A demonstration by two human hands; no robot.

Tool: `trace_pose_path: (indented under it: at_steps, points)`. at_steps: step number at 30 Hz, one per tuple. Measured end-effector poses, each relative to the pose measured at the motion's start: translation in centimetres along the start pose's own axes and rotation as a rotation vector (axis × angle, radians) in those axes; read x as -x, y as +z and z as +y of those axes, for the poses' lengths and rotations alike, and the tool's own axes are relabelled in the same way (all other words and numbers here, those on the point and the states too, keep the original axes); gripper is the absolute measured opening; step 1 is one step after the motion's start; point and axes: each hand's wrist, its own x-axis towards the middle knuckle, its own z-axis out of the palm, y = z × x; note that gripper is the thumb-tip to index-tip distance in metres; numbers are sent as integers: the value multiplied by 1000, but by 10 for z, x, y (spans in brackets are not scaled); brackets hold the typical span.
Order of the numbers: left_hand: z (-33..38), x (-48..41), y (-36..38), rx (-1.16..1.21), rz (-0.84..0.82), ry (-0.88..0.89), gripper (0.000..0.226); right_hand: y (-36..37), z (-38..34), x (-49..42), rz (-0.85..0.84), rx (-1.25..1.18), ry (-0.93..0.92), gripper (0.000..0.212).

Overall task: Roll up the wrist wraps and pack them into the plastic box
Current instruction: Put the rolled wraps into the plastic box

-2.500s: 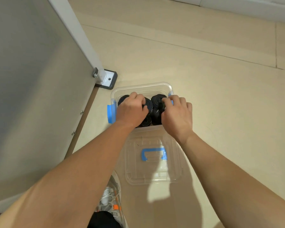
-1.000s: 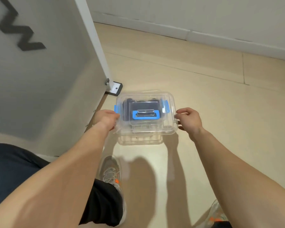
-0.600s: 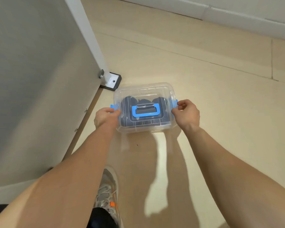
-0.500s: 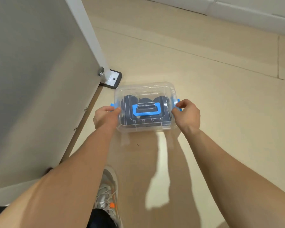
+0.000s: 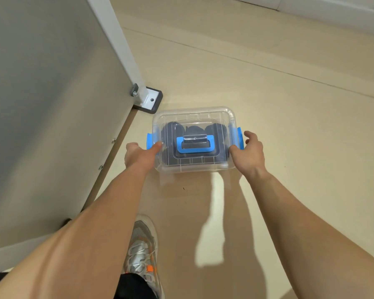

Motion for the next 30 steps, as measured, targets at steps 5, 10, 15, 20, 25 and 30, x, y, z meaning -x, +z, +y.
trace_pose_path:
  at_steps: [5, 10, 15, 20, 25, 30]
  points:
    - [3, 3, 6, -67, 6, 82, 49, 7, 0, -1, -42, -172, 128, 51]
    - [6, 11, 12, -358, 168, 319, 27, 12, 1, 2, 131, 105, -125, 29]
    - [7, 18, 13, -521, 246, 401, 28, 23, 2, 12, 239, 300, -196, 19]
    - [19, 30, 29, -468, 204, 491, 26, 4, 14, 14, 265, 228, -136, 24]
    - [47, 55, 78, -402, 17, 560, 19, -51, 44, 10, 341, 163, 8, 25]
    - [72, 88, 139, -441, -262, 610, 23, -122, 85, 4, 388, 116, 134, 27]
